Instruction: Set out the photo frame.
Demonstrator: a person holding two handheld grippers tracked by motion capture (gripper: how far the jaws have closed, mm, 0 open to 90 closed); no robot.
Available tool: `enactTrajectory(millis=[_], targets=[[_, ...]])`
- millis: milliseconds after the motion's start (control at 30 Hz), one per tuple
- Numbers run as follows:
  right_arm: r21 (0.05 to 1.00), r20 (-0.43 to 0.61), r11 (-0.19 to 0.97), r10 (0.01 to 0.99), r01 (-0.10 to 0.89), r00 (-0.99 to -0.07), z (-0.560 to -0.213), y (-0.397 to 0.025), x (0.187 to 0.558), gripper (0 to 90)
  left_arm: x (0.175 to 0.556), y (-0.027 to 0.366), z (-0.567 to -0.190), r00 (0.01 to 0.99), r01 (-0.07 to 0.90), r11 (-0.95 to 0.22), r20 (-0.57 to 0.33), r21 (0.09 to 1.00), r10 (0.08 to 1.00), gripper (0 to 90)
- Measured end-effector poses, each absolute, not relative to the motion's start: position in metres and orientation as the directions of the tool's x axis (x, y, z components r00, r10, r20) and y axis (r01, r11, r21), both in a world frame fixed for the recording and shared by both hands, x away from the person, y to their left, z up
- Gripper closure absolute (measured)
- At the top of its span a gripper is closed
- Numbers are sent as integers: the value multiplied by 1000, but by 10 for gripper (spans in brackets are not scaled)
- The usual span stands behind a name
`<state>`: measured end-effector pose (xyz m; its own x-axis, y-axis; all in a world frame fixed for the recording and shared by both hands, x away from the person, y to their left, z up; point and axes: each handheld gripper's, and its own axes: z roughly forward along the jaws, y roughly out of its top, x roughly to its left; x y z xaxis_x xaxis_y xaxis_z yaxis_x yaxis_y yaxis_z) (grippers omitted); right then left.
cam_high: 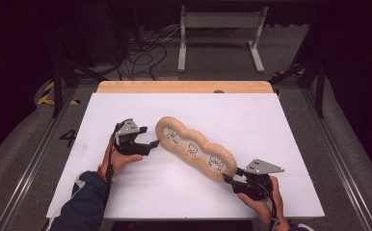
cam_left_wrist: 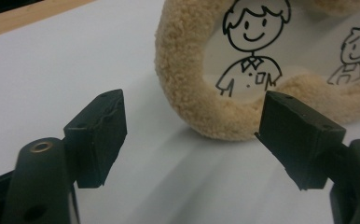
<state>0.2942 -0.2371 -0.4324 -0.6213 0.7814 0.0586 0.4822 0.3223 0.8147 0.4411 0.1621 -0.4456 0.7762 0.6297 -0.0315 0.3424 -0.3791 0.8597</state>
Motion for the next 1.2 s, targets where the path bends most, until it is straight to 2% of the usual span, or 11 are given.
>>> enactTrajectory(millis=[100,200,267,400,433,500,633,967,1200], targets=[[813,50,327,786,482,-616,-432,-234,293,596,445,157,-448,794,349,-375,-58,859,605,292],[817,36,333,786,472,-617,-432,-234,292,595,451,148,-448,784,358,-369,-62,858,618,307],[818,43,325,788,475,-615,-433,-234,292,595,454,143,-450,789,375,-346,-100,860,606,310],[820,33,332,785,466,-618,-433,-234,293,579,456,136,-453,787,359,-375,-61,855,614,366],[821,32,330,788,466,-615,-433,-234,293,563,457,138,-453,781,353,-384,-43,853,623,421],[821,35,325,792,469,-610,-433,-234,293,564,458,143,-454,782,361,-364,-66,859,620,525],[823,22,334,790,459,-613,-432,-233,293,588,459,146,-455,784,361,-371,-63,855,618,607],[825,43,306,804,475,-593,-432,-236,296,615,452,156,-453,793,379,-365,-96,850,601,623],[828,50,294,809,478,-585,-432,-240,305,626,434,163,-450,789,354,-410,-33,841,613,644]])
